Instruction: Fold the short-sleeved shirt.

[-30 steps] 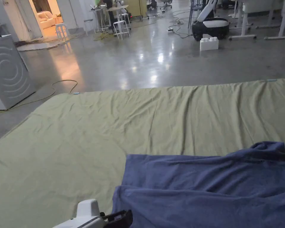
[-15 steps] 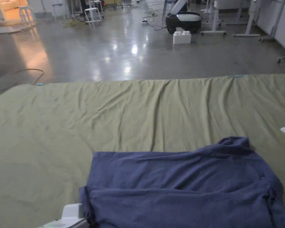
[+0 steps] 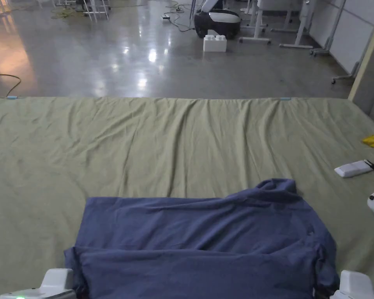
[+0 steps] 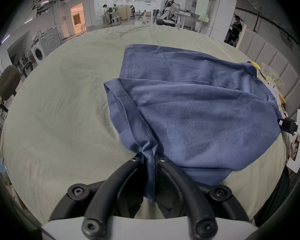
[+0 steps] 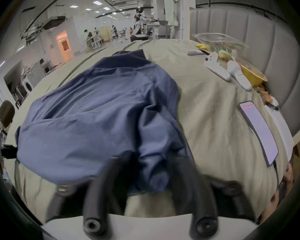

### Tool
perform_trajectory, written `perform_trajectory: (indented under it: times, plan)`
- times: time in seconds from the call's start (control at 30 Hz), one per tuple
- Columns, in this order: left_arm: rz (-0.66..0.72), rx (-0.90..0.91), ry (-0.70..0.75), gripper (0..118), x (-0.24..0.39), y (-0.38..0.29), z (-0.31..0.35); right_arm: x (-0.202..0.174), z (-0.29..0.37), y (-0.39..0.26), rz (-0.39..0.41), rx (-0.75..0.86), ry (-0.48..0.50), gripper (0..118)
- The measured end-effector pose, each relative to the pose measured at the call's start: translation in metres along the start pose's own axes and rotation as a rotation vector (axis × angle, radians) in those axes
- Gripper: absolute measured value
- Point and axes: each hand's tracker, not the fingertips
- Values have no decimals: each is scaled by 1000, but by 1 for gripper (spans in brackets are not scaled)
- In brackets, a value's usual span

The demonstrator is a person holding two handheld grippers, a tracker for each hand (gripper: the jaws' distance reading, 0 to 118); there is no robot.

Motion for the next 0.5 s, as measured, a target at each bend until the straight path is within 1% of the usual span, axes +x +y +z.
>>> perform_trajectory:
  times: [0.03, 0.07, 0.13, 0.23, 0.3, 0.37, 0.5]
  plan:
    - [-10, -3, 0, 11, 0, 0, 0, -2, 0, 1, -27, -13, 44, 15]
    - [-13, -8, -2, 10, 0, 2, 1, -5, 1, 3, -10, -13, -8, 14]
    - [-7, -30, -45, 8, -11, 11, 8, -7, 7, 6, -1, -15, -14, 13]
    - [73, 56, -86, 8, -28, 9, 42, -11, 34, 9, 5, 53, -56, 13]
    - [91, 83, -93, 8, -37, 5, 65, -13, 52, 10, 22, 71, -63, 13]
    - [151, 102, -136, 8, -44, -2, 87, -13, 69, 7, 23, 74, -61, 13]
    - [104, 83, -115, 8, -43, -37, 118, -9, 105, -17, 19, 56, -75, 13]
